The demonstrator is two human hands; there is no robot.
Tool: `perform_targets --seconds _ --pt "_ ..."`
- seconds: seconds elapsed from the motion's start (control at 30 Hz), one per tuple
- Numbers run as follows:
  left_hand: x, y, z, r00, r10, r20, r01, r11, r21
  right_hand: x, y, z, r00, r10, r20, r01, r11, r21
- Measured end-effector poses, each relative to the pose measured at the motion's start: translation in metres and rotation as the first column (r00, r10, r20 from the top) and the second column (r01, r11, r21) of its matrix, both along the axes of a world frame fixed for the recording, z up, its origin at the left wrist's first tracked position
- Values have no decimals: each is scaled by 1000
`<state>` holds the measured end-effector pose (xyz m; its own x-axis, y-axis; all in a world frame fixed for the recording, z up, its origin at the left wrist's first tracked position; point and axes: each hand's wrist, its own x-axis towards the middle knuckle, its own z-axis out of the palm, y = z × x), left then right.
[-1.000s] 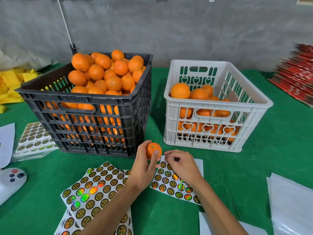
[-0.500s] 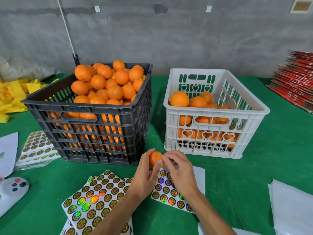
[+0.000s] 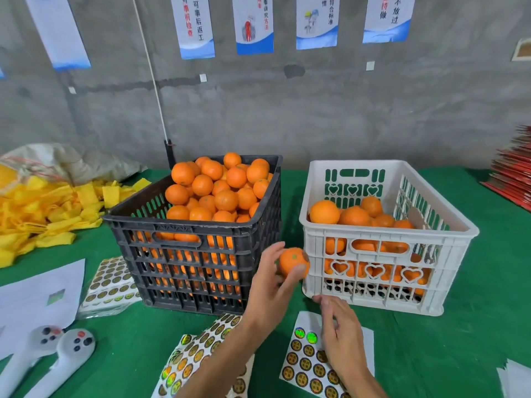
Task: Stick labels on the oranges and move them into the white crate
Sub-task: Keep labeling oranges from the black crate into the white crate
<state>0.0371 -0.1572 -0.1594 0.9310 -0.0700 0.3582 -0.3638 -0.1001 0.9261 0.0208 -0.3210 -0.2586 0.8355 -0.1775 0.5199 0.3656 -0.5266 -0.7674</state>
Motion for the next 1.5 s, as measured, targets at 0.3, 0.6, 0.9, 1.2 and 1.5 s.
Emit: perform_targets --seconds 0.3,0.6,0.9,1.2,1.5 --pt "55 -83 104 965 89 247 -151 957 246 1 0 2 994 -54 -90 58 997 50" --pt "80 -77 133 942 56 332 -161 941 297 1 0 0 997 -19 -72 20 1000 14" --pt "128 62 183 910 392 135 -335 503 796 1 3 1 995 15 -97 -32 985 -170" --pt "160 112 154 814 481 -325 232 244 942 7 5 -7 995 20 -101 -36 986 -163" --pt "193 123 128 735 508 -449 248 414 876 11 7 -10 994 40 -103 -58 983 -172"
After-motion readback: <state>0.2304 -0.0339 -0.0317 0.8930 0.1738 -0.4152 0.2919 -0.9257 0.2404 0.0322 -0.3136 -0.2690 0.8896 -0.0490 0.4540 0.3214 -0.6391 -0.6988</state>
